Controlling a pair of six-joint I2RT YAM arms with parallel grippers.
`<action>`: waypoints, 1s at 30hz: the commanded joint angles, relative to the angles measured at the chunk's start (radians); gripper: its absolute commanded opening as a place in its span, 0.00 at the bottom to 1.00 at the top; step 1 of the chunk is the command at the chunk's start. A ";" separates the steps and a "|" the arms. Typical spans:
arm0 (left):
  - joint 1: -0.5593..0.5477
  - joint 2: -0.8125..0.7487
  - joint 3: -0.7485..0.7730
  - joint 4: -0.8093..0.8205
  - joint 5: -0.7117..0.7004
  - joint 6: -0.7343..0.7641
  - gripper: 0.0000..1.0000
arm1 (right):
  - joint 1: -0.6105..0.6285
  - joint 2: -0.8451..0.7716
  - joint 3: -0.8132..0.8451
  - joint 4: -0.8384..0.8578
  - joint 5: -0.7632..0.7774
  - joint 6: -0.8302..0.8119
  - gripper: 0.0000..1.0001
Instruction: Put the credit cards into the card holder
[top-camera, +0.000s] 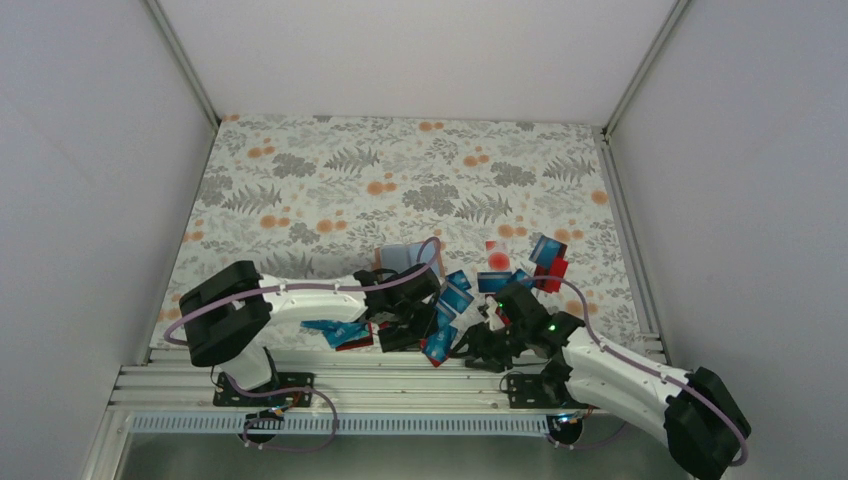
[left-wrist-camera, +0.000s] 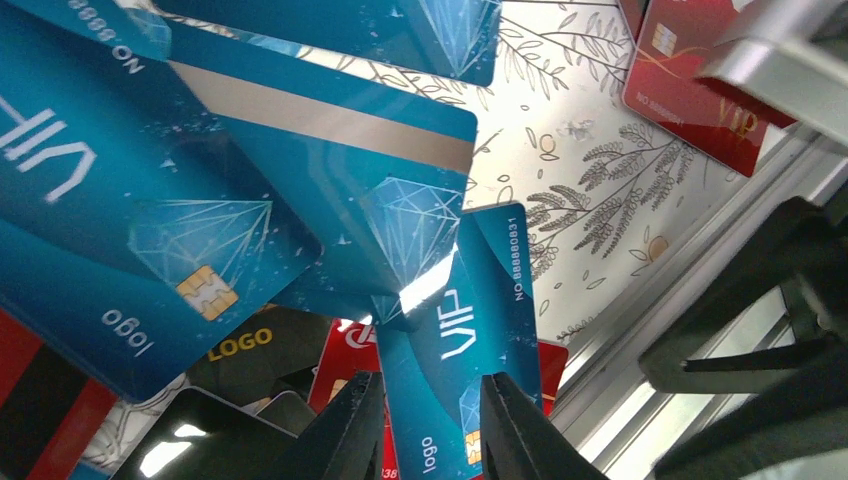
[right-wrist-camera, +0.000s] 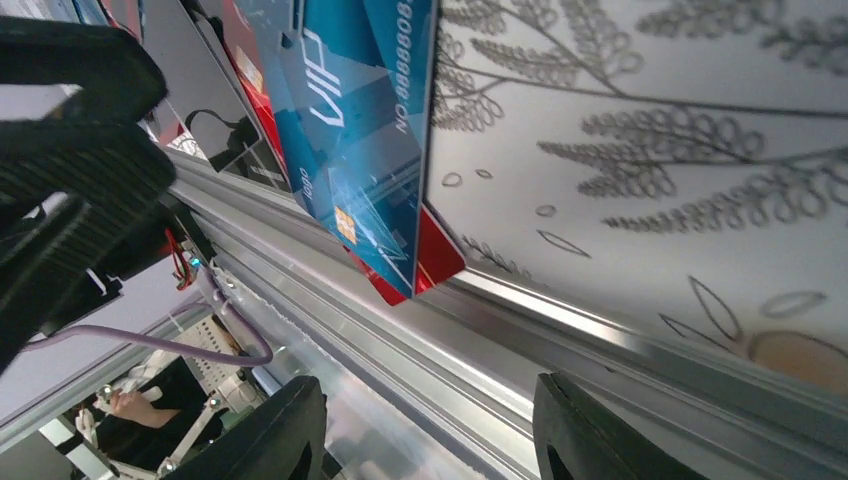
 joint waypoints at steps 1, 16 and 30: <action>0.004 0.028 -0.014 0.053 0.048 0.031 0.23 | 0.034 0.040 -0.039 0.180 0.042 0.104 0.53; 0.021 0.055 -0.099 0.120 0.091 0.034 0.17 | 0.071 0.212 -0.086 0.462 0.106 0.187 0.45; 0.031 0.065 -0.197 0.237 0.160 0.007 0.15 | 0.095 0.257 -0.126 0.616 0.162 0.273 0.28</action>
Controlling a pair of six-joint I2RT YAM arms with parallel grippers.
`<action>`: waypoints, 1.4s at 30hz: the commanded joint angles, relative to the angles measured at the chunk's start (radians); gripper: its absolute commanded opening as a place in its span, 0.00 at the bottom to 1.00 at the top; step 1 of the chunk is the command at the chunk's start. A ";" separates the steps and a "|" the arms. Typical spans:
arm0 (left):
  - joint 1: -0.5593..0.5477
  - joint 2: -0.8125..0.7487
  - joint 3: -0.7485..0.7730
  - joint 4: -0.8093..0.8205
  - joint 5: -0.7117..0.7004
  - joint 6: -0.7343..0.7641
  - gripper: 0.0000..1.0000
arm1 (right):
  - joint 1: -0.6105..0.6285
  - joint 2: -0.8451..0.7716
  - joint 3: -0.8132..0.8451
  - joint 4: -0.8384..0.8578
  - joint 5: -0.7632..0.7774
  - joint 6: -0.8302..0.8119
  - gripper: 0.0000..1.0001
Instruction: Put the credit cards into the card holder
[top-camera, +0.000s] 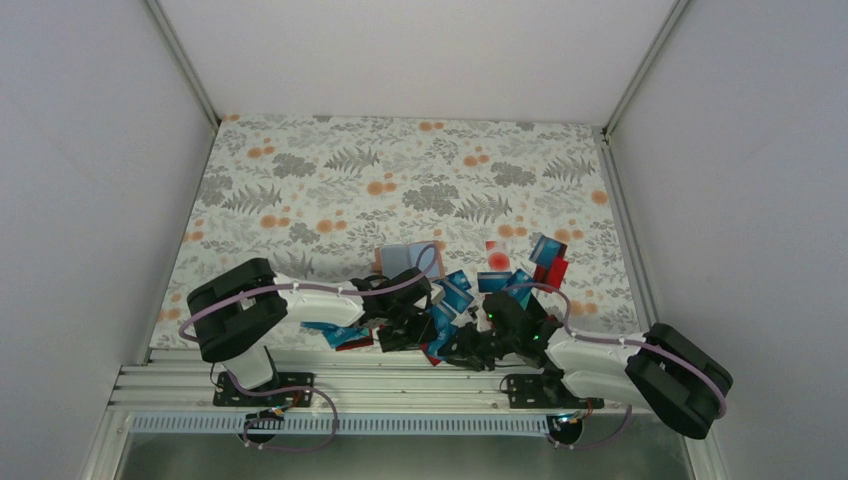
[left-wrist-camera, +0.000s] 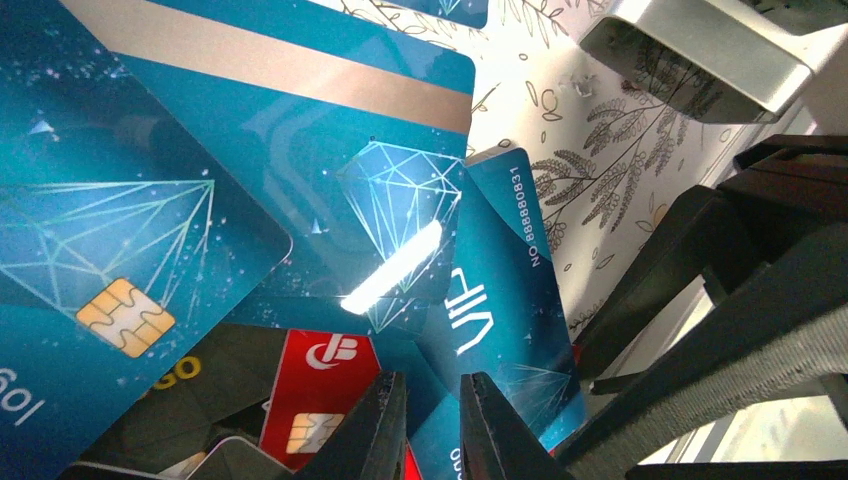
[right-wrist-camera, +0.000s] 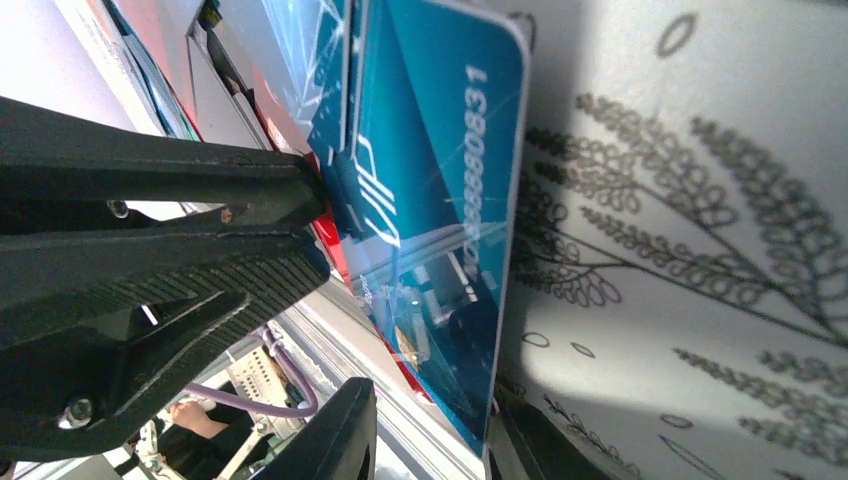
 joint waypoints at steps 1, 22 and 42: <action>-0.002 0.028 -0.064 0.004 0.029 -0.021 0.15 | 0.007 0.005 -0.017 0.043 0.094 0.041 0.27; 0.015 -0.195 0.063 -0.188 -0.155 -0.086 0.18 | -0.095 -0.271 0.188 -0.474 0.241 -0.174 0.04; 0.202 -0.467 0.159 -0.090 -0.155 -0.173 0.50 | -0.367 -0.302 0.728 -0.773 0.165 -0.591 0.04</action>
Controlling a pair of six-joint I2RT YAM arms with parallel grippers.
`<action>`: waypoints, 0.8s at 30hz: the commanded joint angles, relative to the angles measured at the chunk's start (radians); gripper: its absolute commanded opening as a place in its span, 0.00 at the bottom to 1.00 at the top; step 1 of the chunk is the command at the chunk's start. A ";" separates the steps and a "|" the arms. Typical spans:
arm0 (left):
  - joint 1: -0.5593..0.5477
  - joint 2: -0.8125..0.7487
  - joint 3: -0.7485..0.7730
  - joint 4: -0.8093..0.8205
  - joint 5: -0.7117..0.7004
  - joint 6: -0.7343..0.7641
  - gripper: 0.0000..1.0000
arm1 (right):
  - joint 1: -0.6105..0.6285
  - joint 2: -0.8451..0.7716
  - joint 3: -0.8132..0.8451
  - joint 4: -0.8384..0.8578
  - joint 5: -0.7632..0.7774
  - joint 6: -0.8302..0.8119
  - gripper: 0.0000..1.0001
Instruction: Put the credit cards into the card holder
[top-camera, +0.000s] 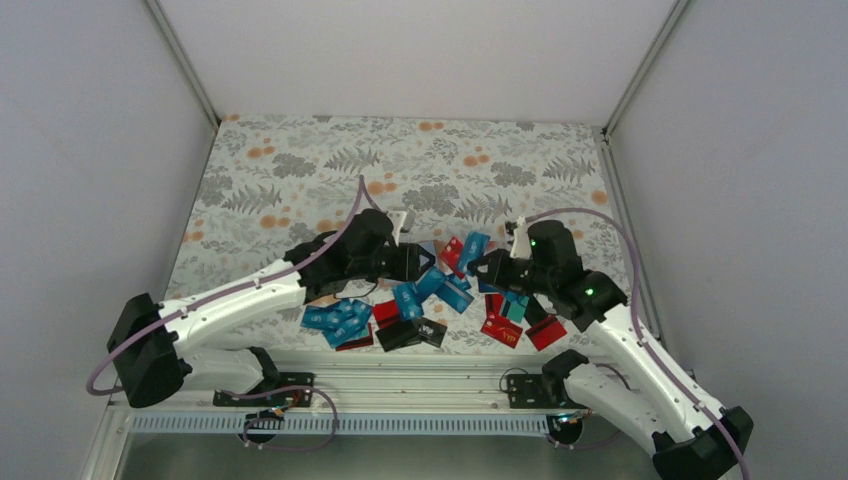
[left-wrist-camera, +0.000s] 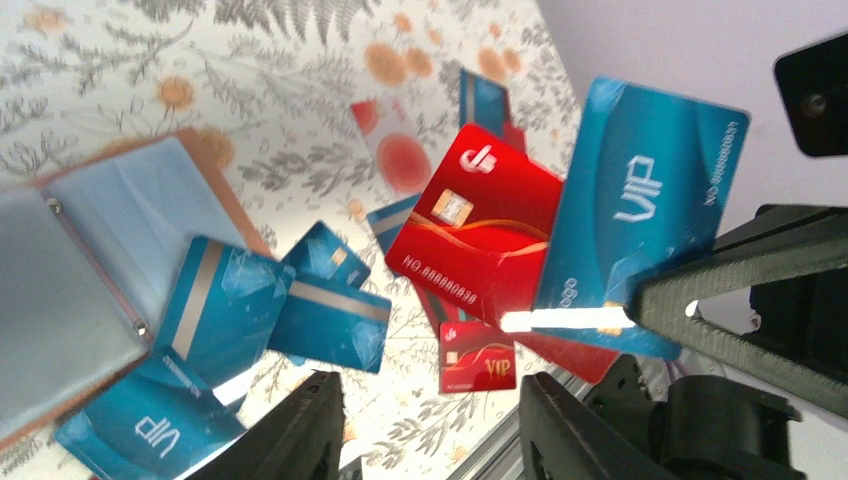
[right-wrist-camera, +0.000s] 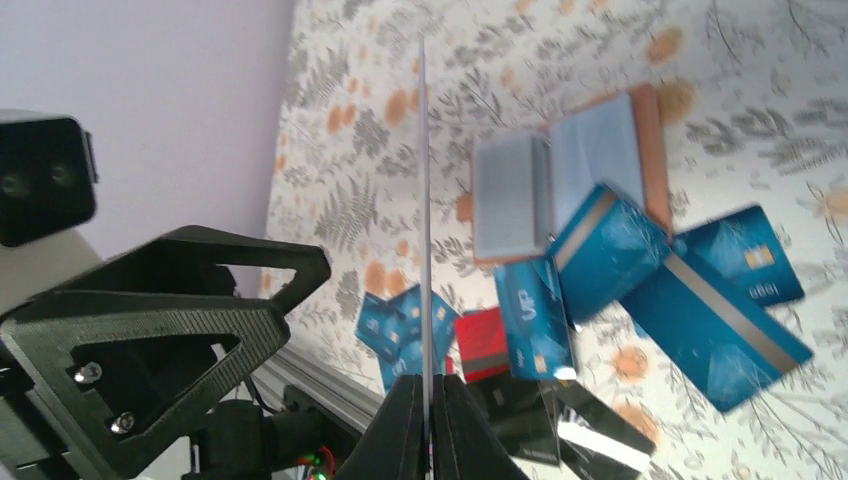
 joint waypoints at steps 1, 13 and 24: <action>0.030 -0.067 -0.061 0.180 0.047 -0.083 0.53 | -0.046 -0.007 0.041 0.085 -0.069 -0.038 0.04; 0.101 -0.091 -0.261 0.770 0.173 -0.324 0.68 | -0.139 -0.011 0.027 0.408 -0.279 0.122 0.04; 0.114 0.024 -0.232 1.029 0.208 -0.353 0.47 | -0.148 -0.016 0.004 0.508 -0.347 0.184 0.04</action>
